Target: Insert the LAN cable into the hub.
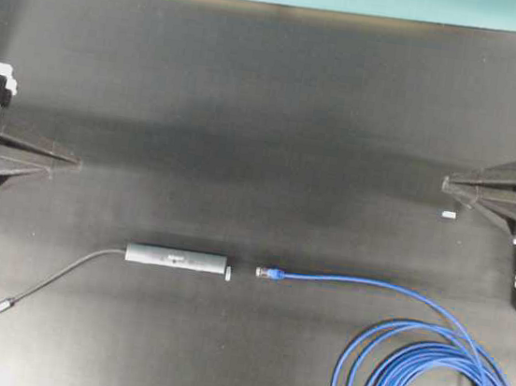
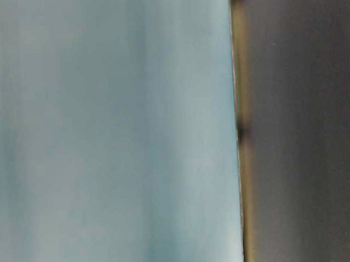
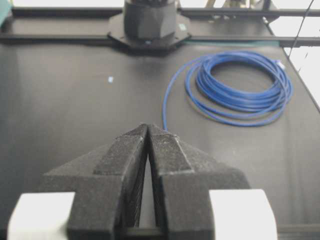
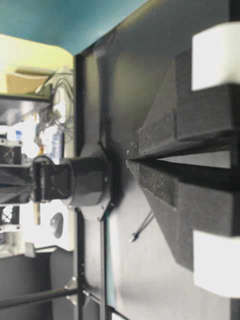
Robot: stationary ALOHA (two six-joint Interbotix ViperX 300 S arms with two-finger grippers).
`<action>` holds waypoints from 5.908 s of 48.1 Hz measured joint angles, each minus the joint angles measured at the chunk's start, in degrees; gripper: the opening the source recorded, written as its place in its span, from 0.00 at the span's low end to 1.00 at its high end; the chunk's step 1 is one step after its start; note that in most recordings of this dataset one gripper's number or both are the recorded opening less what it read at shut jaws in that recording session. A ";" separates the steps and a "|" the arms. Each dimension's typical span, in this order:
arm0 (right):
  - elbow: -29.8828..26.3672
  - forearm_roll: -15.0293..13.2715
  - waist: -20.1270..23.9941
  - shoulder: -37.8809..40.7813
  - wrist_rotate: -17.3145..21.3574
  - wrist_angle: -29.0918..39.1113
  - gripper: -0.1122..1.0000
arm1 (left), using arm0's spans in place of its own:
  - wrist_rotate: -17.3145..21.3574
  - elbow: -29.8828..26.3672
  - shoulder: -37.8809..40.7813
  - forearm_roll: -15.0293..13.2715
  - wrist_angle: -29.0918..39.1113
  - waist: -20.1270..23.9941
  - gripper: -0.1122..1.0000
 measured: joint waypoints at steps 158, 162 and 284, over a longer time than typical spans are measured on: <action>-9.93 16.44 11.34 57.04 1.58 -7.21 0.82 | -8.79 -10.37 65.39 2.20 -30.50 -6.77 0.35; -10.55 16.44 11.34 59.50 1.58 -10.55 0.81 | -8.79 -10.55 62.84 2.20 -27.42 -6.68 0.35; -26.28 15.73 8.17 62.84 -0.53 6.68 0.22 | -3.43 -25.66 57.48 2.29 12.30 -4.48 0.35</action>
